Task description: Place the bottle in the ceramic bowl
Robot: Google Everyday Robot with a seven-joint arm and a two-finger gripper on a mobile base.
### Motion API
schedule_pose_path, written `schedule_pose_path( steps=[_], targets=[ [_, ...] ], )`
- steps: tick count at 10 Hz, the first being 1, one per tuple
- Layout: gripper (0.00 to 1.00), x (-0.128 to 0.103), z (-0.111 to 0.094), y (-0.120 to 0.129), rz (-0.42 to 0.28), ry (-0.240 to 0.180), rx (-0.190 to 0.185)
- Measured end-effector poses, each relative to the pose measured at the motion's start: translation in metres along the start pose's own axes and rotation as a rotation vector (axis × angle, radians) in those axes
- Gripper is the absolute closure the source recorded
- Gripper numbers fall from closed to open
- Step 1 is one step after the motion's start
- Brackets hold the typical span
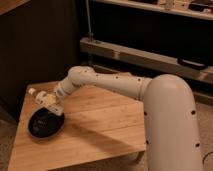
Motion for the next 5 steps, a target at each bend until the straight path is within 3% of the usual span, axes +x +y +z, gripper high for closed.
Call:
schedule_pose_path(
  steps=[2, 3, 5],
  targets=[
    [0.88, -0.004, 0.012, 0.004, -0.013, -0.008, -0.016],
    [0.75, -0.002, 0.018, 0.004, -0.018, -0.015, -0.023],
    [0.6, 0.0, 0.027, 0.007, -0.036, -0.024, -0.035]
  ],
)
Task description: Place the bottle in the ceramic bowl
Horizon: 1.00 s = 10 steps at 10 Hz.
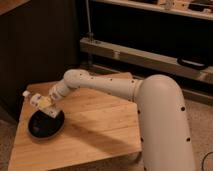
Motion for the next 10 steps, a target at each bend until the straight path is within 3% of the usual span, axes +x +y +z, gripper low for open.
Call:
schedule_pose_path(
  steps=[1, 4, 10],
  targets=[
    [0.46, 0.003, 0.003, 0.001, -0.012, -0.011, -0.007],
    [0.21, 0.01, 0.012, 0.002, -0.025, -0.017, -0.024],
    [0.2, 0.024, 0.012, 0.002, -0.032, -0.012, -0.041]
  ],
)
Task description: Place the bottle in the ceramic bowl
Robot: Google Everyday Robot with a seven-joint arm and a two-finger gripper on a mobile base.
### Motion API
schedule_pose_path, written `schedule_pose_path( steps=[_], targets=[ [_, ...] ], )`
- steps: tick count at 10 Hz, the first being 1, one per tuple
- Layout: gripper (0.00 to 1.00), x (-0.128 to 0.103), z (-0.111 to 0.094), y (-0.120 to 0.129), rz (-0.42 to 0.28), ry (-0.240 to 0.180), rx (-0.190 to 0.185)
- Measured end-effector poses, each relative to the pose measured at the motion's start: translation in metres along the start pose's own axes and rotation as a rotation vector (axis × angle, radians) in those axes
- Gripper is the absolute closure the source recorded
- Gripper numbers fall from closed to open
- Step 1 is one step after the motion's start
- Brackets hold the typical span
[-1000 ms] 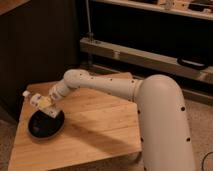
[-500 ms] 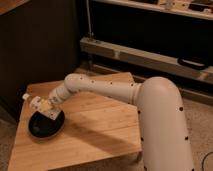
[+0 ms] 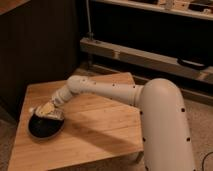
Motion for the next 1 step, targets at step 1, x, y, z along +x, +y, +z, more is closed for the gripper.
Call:
schedule_pose_path(
  steps=[1],
  targets=[
    [0.2, 0.0008, -0.0021, -0.0019, 0.002, -0.002, 0.003]
  ],
)
